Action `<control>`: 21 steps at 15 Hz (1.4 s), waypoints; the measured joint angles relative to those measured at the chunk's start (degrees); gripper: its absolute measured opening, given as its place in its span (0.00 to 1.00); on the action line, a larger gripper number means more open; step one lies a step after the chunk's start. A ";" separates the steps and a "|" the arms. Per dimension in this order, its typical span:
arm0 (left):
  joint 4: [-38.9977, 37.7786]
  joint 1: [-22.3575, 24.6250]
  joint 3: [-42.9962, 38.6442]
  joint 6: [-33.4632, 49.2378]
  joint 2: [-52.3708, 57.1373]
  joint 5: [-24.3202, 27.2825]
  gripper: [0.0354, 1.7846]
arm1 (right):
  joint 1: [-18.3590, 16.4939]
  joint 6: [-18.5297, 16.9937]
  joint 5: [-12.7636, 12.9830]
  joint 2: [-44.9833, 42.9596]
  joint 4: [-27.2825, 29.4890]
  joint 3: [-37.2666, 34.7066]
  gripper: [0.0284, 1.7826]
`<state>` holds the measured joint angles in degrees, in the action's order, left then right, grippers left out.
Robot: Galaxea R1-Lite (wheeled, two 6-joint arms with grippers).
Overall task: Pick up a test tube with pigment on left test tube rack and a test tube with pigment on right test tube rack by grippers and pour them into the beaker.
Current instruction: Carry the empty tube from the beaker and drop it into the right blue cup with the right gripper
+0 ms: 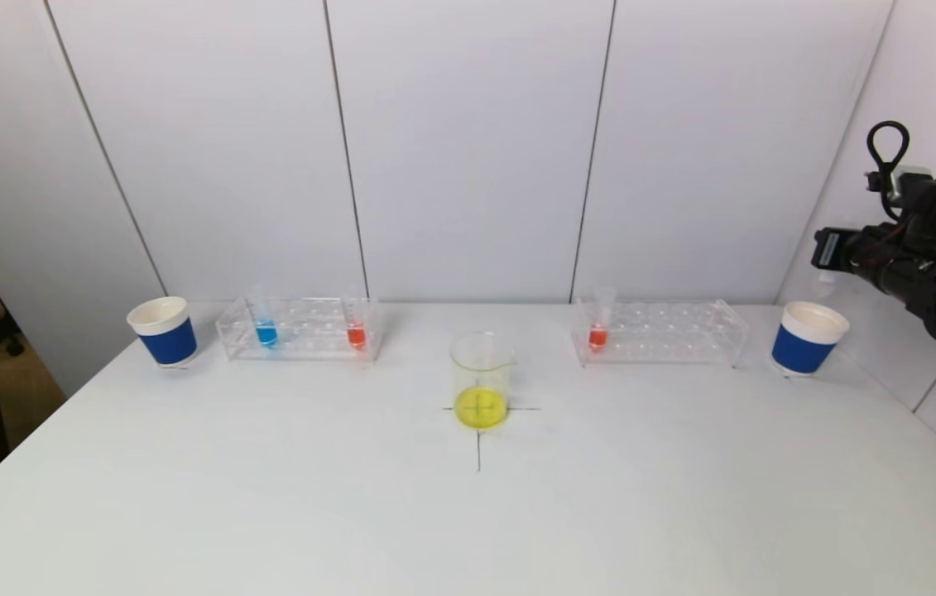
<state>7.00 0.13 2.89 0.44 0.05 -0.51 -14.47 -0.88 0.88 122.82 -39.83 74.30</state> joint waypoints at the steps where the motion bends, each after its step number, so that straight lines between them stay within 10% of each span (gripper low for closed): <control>1: -0.02 0.00 0.00 -0.02 0.00 0.00 0.99 | -0.18 0.00 -0.13 0.44 -0.72 -0.55 0.27; 21: -0.02 0.02 0.00 -0.02 0.00 0.02 0.99 | -1.26 0.09 -0.44 5.13 -10.01 -9.06 0.27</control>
<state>6.97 0.16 2.89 0.41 0.05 -0.49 -15.73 -0.79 0.44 127.95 -49.84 65.24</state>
